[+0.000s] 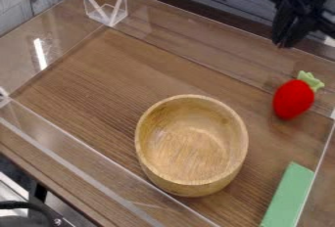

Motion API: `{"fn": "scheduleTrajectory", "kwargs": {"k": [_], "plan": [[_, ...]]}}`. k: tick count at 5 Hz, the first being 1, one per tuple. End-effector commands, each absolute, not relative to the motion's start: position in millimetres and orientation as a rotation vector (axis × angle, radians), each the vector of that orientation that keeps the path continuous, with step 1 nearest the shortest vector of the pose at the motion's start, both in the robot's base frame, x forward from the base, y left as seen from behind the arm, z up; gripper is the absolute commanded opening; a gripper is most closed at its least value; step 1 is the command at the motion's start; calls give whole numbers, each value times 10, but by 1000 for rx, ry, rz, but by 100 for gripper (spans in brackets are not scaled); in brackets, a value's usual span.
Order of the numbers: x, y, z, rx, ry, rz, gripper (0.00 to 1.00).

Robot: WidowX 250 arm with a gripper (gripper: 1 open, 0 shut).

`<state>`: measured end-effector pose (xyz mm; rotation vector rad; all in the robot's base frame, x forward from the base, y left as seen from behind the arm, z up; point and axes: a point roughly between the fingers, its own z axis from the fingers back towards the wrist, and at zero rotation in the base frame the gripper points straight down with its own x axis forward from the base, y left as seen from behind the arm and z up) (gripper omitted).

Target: Move the red object to the left side of the table

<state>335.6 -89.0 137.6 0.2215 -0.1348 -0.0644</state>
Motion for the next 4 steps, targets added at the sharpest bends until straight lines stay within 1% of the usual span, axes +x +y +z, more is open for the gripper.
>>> {"fn": "scheduleTrajectory", "kwargs": {"k": [1, 2, 4], "plan": [[3358, -888, 1259, 195, -149, -32, 100], [3376, -923, 998, 184, -160, -43, 100], [3508, -1055, 743, 139, -203, -214, 100]]}}
